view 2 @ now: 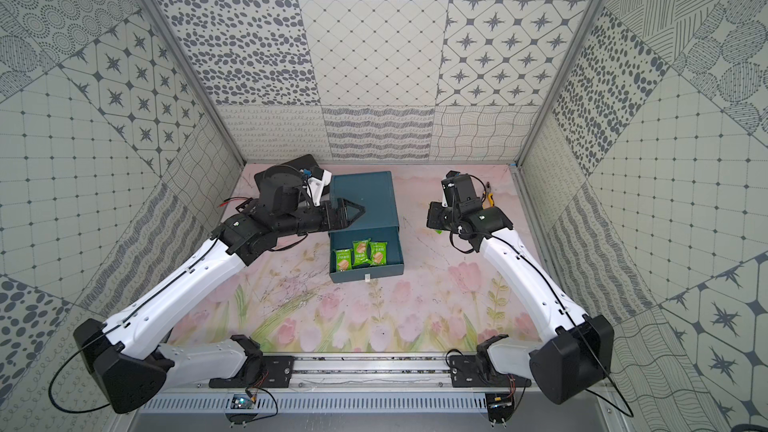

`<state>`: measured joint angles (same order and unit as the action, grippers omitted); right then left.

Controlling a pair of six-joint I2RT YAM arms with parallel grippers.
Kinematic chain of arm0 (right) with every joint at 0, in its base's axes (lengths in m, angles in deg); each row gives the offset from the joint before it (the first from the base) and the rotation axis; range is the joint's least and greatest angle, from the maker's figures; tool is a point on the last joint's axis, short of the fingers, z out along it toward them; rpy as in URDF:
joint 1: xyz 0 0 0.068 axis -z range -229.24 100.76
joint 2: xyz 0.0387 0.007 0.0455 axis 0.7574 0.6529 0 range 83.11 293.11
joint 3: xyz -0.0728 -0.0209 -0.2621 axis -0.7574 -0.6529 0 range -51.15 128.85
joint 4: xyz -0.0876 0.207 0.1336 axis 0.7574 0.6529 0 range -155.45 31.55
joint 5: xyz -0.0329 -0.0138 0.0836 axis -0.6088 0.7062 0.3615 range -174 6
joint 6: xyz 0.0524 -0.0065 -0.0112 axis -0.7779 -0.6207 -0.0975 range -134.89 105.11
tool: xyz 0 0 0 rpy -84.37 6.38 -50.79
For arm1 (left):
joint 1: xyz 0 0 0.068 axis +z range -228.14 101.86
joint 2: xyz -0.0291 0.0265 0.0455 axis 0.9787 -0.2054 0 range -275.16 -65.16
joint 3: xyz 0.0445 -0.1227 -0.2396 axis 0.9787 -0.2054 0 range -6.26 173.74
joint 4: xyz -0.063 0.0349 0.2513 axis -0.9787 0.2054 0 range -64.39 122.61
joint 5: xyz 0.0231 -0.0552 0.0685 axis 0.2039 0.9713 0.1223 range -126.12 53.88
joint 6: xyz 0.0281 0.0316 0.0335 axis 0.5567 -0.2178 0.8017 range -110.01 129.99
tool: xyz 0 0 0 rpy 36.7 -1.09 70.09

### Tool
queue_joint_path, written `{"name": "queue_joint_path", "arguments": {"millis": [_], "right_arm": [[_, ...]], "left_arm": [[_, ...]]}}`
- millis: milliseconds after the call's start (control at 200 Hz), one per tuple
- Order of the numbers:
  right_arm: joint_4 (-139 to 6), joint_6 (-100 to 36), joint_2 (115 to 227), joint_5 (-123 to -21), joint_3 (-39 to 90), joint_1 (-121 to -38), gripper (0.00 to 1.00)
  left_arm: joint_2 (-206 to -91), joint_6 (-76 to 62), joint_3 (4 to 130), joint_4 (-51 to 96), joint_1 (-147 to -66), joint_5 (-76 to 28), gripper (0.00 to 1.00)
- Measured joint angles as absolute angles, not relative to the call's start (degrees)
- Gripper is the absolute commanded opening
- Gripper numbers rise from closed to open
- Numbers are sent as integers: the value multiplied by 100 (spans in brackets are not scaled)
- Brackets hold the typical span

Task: Take the cookies out of the drawer
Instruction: Place the cookie at the center of the board.

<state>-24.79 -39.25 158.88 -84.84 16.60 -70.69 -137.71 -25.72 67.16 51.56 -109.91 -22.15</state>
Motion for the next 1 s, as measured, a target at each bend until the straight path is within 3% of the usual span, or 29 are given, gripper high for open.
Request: {"name": "queue_joint_path", "arguments": {"millis": [330, 655, 800, 996], "right_arm": [[-3567, -3696, 17490, -8067, 1242, -6934, 0], [-4144, -3744, 18436, -7678, 1321, -6966, 0], [-4232, -3785, 18550, -7605, 1378, -7045, 12], [-4361, -3936, 18550, -7452, 1378, -7104, 47]], "left_arm": [[-13725, -2358, 6673, 5550, -11020, -3074, 99], [-13751, -2349, 6382, 5674, -10609, -3216, 99], [-13826, -2392, 6358, 5665, -10511, -3187, 99], [-13926, -2414, 6358, 5622, -10473, -3135, 99]]}}
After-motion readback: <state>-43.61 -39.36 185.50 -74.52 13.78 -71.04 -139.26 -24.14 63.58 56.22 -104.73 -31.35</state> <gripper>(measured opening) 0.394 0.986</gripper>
